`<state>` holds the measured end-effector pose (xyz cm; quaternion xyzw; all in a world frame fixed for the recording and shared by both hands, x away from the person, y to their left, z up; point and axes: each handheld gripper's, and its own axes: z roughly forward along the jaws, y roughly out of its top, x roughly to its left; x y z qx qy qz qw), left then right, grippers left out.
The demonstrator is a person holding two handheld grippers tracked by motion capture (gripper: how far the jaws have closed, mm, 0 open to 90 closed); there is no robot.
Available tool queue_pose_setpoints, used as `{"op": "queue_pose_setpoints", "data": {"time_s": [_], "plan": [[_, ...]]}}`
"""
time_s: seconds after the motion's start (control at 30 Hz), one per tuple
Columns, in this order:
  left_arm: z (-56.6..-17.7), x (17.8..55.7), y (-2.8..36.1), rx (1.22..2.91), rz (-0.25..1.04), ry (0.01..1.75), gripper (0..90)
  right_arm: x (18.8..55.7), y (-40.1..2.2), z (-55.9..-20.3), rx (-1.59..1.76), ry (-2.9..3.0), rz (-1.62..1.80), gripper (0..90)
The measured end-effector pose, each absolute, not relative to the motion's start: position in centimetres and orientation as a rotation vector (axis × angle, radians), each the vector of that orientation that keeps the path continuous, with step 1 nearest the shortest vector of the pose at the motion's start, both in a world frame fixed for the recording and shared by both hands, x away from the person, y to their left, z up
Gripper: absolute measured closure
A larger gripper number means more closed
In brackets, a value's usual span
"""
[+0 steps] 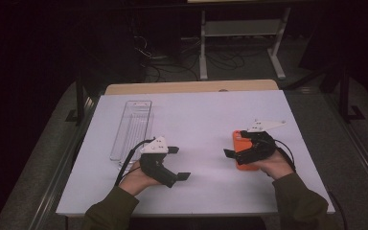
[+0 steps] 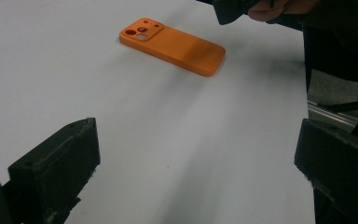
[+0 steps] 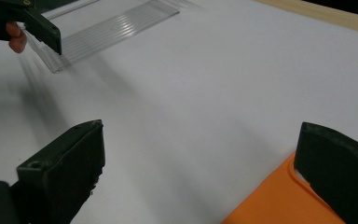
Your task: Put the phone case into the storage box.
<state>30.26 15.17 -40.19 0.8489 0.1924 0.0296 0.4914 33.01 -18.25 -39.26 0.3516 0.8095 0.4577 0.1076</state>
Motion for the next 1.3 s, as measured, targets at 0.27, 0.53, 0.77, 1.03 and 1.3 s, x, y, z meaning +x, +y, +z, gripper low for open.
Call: {"op": "queue_pose_setpoints", "data": {"time_s": [0.27,0.53,0.77,1.03,1.3], "plan": [[-40.6,30.1,14.8,2.043,0.059,0.457,0.0,33.8,-17.5,-39.2,1.026,2.393,1.295,4.1],[-41.2,30.3,14.5,2.05,0.032,0.448,0.0,34.4,-17.4,-39.6,1.103,2.415,1.206,22.8],[-41.7,30.5,14.4,2.068,0.03,0.475,0.0,34.4,-17.0,-40.2,1.117,2.478,1.142,43.5],[-42.1,30.7,14.4,2.072,0.026,0.476,0.0,34.6,-16.4,-41.2,1.114,2.545,1.025,65.3],[-42.5,30.6,14.5,2.069,0.022,0.495,0.0,34.8,-16.3,-42.3,1.111,2.618,0.914,82.6]]}}
